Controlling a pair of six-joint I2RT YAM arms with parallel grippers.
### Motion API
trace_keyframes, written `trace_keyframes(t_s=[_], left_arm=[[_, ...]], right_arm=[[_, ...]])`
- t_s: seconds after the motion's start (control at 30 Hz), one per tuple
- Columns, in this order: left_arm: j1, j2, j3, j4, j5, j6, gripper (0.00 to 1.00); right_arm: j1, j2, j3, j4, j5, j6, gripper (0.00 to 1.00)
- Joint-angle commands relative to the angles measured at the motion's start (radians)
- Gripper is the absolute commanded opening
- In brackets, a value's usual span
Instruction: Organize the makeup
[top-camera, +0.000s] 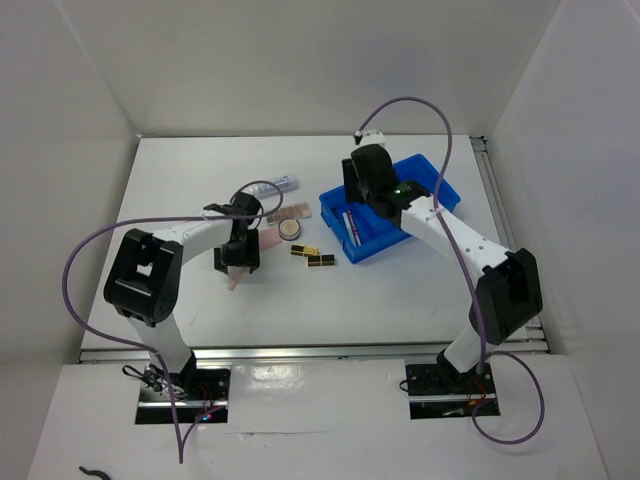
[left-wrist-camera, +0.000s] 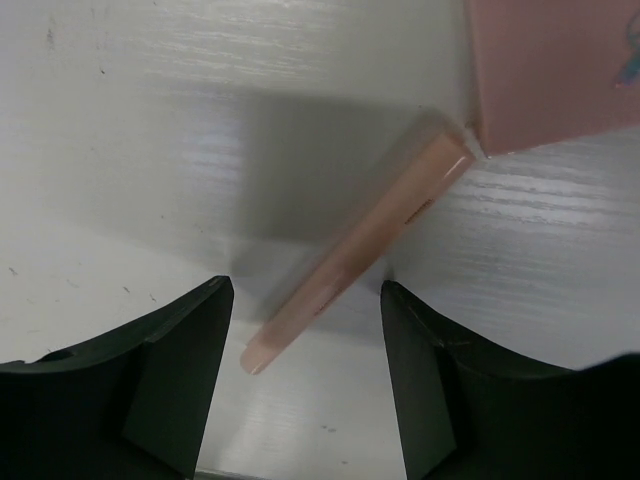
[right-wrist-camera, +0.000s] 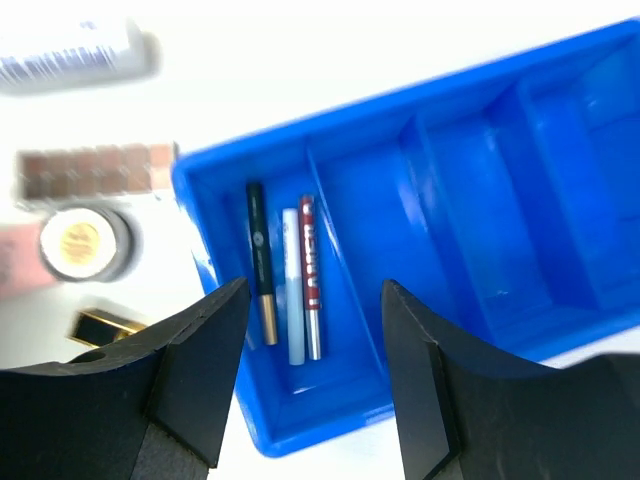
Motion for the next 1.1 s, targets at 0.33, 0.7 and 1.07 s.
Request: trace_keyframes(t_s=[0.33,0.7,1.07], left_arm=[[-0.003,-0.002,-0.005,0.012,0.064,-0.082,0.25],[-0.05,-0.234,0.373,-0.145,0.287,-0.091,0.0],[-0.197,0.104,0.652,0.189,0.589,-0.367,0.0]], right_arm=[[-0.059,-0.15,-0.008,-0.029,0.026,0.053,0.61],[-0.088,-0.17,0.027,-0.095,-0.036,0.105,0.61],[-0.118,-0.355,-0.085,-0.272,-0.101,0.346,0.71]])
